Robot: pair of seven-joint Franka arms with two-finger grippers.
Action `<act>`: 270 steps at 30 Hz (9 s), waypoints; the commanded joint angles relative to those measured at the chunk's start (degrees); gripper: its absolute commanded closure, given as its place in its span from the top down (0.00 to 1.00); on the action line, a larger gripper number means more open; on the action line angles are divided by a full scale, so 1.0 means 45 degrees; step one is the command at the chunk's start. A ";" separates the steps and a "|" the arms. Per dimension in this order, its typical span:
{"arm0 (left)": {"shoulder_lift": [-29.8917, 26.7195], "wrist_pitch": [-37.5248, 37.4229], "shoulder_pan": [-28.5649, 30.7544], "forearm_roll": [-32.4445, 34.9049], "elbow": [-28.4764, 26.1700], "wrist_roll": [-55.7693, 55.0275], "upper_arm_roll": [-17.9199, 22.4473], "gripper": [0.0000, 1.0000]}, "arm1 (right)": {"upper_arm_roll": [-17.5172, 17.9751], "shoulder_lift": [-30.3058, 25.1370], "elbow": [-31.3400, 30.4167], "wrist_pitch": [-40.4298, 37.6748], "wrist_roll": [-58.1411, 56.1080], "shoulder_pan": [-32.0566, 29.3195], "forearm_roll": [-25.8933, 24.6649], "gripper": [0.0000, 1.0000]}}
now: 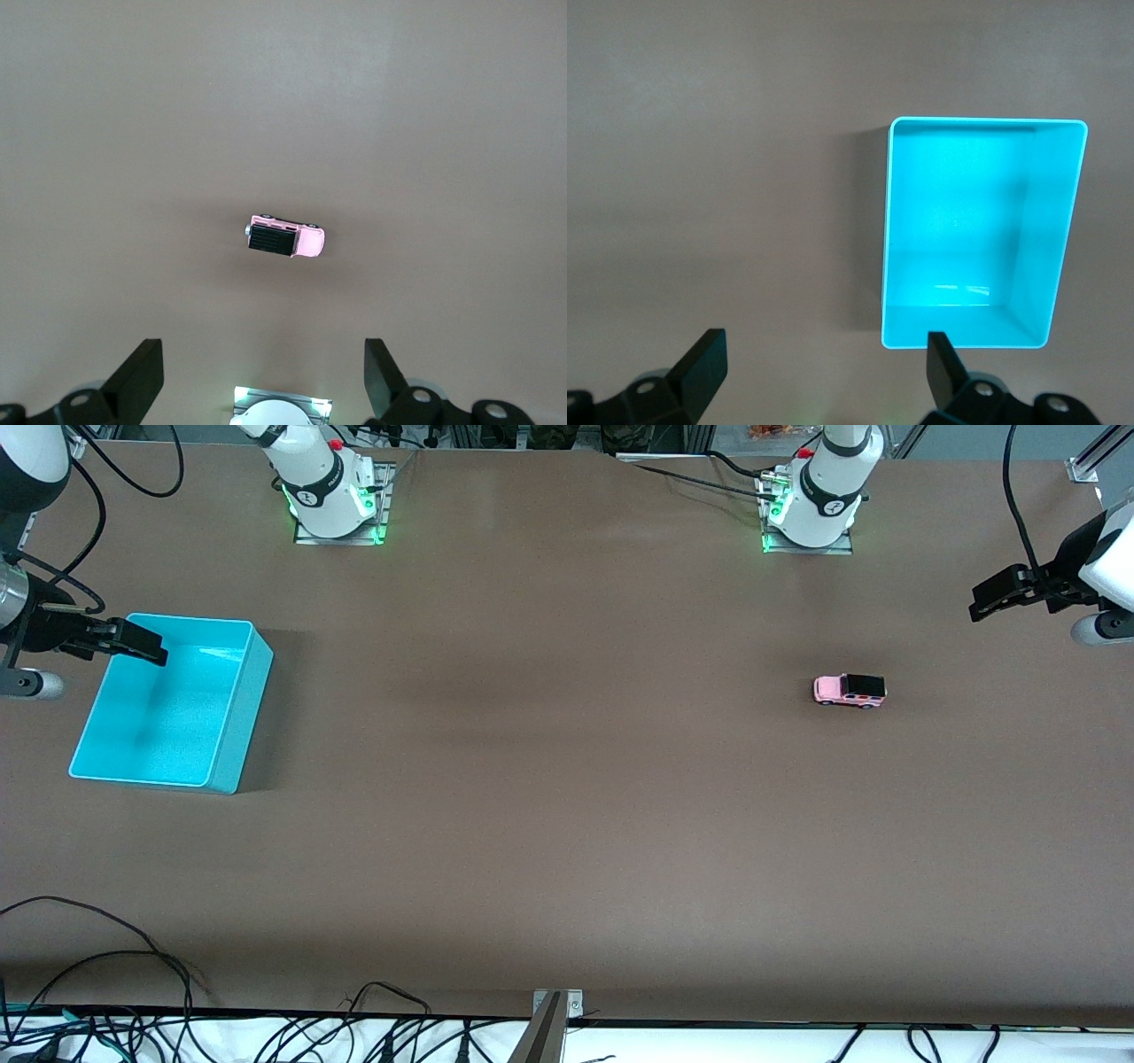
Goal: Wind and store pink jeep toy
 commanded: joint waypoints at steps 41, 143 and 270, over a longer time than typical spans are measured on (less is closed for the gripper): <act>-0.1567 0.5154 0.0701 -0.0265 -0.5385 0.0274 0.0026 1.00 | -0.0005 -0.0004 0.0222 -0.0244 0.0033 0.0020 0.0202 1.00; 0.0053 1.1582 0.0876 -0.0265 -1.1502 0.6618 -0.0052 1.00 | -0.0044 0.0016 0.0222 -0.0205 0.0033 0.0020 0.0202 1.00; 0.4214 1.6152 -0.0353 0.0555 -1.0603 1.9122 -0.0071 0.00 | -0.0044 0.0055 0.0222 -0.0126 0.0033 0.0000 0.0202 1.00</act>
